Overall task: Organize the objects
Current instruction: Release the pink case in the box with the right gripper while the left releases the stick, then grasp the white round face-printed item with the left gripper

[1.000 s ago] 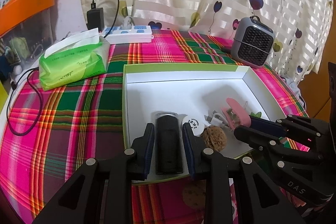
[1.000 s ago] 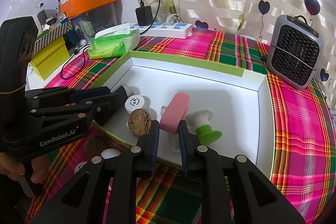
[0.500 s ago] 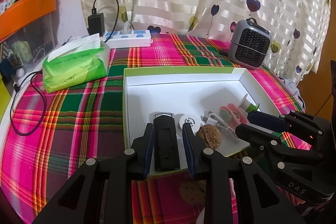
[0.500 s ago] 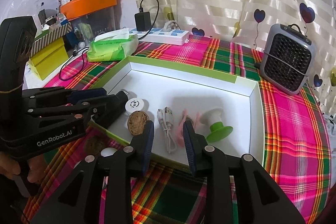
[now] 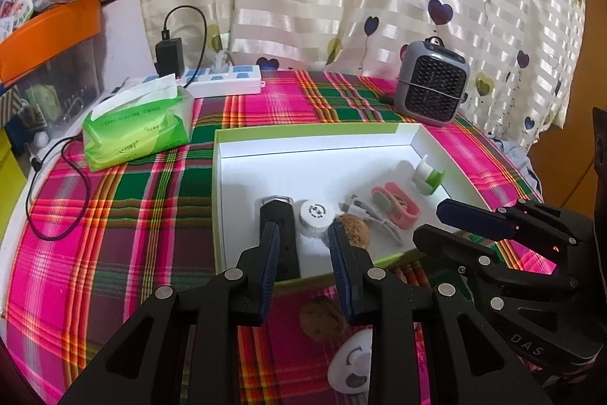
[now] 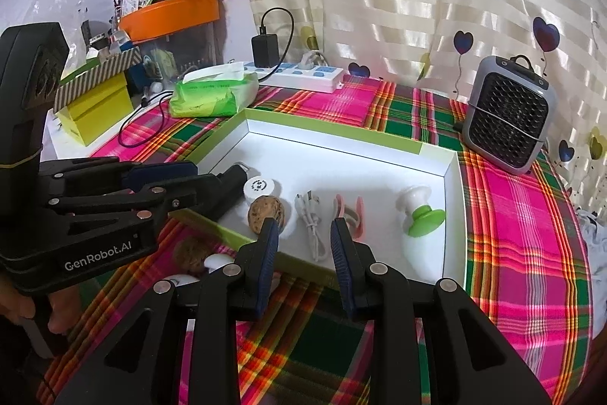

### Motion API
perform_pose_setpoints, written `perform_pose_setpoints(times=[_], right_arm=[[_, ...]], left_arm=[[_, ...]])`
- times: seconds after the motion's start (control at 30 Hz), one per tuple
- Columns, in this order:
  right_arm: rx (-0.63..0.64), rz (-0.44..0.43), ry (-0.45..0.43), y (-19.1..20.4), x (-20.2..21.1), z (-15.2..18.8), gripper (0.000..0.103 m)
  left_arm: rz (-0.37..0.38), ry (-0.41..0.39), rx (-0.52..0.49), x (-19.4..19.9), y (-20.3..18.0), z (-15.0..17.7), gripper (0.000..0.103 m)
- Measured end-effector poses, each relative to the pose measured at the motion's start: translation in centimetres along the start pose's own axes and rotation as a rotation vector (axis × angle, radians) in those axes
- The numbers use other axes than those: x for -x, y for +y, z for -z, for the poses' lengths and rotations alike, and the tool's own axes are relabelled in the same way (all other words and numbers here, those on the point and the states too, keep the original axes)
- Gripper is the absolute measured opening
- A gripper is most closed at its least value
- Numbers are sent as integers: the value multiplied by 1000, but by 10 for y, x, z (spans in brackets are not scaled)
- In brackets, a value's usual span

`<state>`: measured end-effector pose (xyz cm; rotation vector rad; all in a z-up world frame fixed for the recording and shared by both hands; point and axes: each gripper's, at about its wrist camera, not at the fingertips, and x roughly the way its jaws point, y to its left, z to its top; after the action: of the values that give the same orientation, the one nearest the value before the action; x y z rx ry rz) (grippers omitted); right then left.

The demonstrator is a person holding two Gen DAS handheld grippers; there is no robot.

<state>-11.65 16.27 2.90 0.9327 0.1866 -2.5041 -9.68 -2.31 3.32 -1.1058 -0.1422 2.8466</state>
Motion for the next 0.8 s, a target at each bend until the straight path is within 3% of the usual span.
perform_pose_setpoints(times=[0.8], right_arm=[[-34,-53,-41,4,23,19,30]], left_arm=[[22,-10,-35,22,-13,22,25]])
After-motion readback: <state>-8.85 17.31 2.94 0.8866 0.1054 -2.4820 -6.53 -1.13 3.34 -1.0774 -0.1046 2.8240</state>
